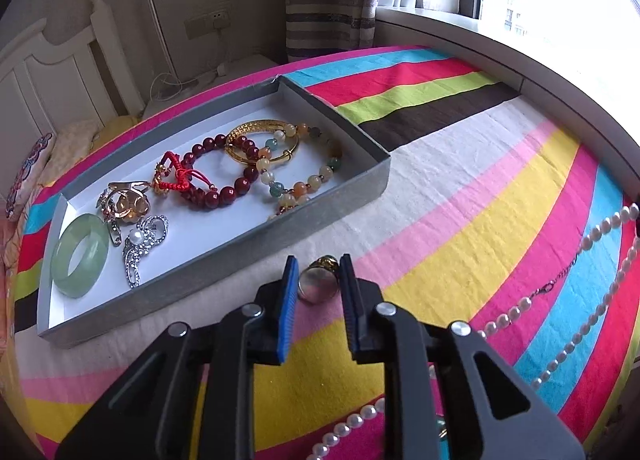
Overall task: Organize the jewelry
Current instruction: 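Lift the pearl necklace and gold ring up over the tray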
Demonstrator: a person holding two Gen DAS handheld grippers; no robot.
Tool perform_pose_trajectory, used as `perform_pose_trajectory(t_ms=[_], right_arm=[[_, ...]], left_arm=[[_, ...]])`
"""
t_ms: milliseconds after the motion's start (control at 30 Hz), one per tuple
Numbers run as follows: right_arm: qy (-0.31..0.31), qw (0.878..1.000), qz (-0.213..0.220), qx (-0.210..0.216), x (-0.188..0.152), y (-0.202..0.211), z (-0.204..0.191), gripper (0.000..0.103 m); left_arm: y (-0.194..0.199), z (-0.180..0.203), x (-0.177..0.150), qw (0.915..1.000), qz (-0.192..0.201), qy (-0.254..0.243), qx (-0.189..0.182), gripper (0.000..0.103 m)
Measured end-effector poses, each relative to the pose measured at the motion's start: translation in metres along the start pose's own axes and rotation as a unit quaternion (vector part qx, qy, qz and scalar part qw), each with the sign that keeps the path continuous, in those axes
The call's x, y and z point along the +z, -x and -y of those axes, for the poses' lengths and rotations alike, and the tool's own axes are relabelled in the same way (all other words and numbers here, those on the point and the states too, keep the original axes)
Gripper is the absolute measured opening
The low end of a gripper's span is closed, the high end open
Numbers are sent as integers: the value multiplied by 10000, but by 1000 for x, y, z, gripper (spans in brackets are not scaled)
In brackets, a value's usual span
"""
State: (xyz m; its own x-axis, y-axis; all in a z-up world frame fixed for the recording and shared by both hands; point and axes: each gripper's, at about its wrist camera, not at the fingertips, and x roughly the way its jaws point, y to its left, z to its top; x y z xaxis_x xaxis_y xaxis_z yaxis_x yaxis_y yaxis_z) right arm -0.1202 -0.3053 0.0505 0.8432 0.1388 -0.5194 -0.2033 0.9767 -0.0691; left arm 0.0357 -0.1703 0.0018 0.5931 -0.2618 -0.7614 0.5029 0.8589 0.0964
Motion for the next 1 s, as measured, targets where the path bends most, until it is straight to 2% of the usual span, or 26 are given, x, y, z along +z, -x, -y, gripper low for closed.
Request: perform_pose_trajectory(t_ms=[200, 533, 1000], right_arm=[[-29, 9995, 329, -14, 12, 13, -2, 8], [357, 9953, 892, -82, 51, 37, -24, 8], [925, 9841, 1471, -364, 115, 58, -41, 8]], left_arm=[[26, 1, -7, 9993, 349, -30, -95, 20], [79, -6, -17, 9968, 799, -83, -58, 20], [121, -25, -24, 9937, 1121, 0, 41, 20]])
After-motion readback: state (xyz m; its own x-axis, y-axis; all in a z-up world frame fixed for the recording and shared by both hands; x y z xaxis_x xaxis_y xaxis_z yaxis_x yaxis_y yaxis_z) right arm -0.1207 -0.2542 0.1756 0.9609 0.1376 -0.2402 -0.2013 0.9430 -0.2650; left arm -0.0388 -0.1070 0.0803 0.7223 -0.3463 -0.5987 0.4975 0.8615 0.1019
